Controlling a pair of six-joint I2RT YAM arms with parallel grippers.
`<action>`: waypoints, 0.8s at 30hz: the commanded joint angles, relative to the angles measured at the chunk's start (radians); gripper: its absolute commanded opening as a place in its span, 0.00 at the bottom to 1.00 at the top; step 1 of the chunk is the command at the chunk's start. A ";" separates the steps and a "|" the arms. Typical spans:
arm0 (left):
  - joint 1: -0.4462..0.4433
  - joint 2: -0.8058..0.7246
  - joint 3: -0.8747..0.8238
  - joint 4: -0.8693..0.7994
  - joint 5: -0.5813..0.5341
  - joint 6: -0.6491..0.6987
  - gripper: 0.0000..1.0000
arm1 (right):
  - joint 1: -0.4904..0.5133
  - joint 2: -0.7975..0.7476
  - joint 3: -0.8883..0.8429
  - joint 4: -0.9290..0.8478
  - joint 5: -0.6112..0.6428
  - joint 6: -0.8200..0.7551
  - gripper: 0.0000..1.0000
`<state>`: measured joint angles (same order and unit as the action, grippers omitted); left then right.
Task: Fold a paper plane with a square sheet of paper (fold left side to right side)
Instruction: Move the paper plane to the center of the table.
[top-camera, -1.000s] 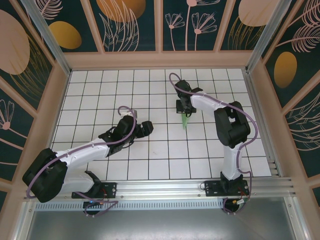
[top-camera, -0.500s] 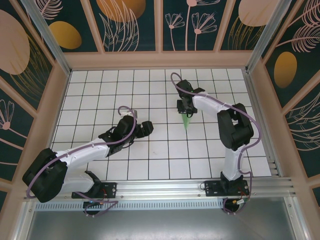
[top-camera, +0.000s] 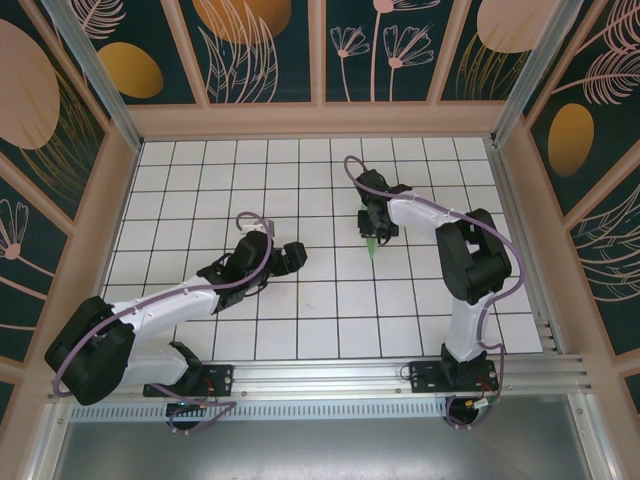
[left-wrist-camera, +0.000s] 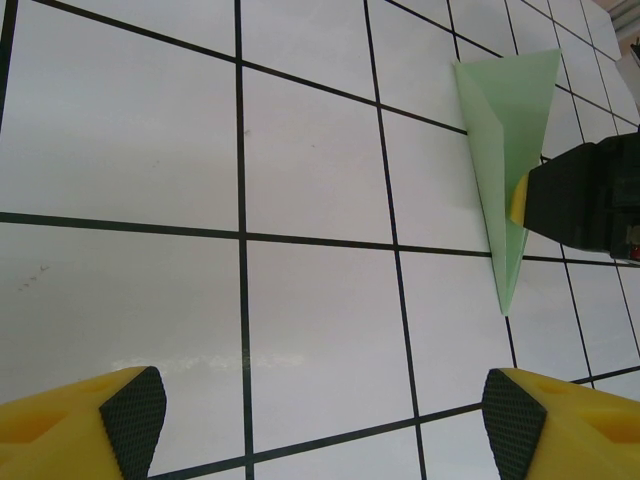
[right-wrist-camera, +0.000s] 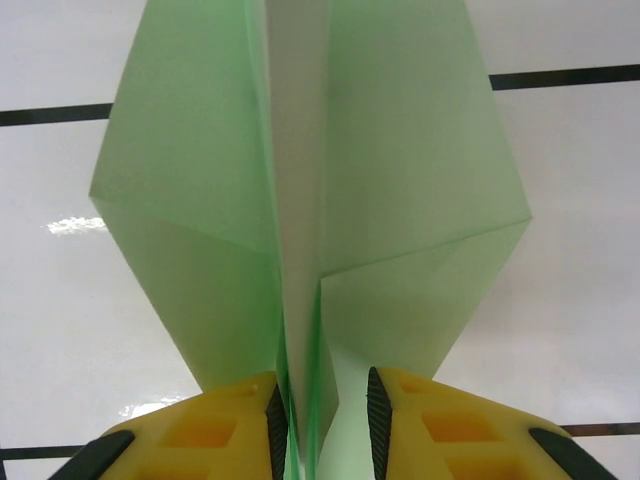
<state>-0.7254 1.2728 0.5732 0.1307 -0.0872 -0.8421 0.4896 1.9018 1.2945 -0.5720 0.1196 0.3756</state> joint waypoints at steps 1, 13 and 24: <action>0.006 0.007 0.011 0.014 0.000 0.015 0.85 | -0.007 0.000 -0.004 0.021 -0.026 0.013 0.31; 0.007 -0.020 0.009 -0.006 -0.013 0.020 0.86 | 0.000 0.066 0.023 0.014 -0.030 0.028 0.20; 0.006 -0.081 0.004 -0.055 -0.055 0.040 0.89 | 0.096 -0.002 -0.018 -0.067 -0.008 0.153 0.05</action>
<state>-0.7254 1.2110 0.5732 0.1040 -0.1169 -0.8276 0.5533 1.9453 1.2938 -0.5793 0.1070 0.4751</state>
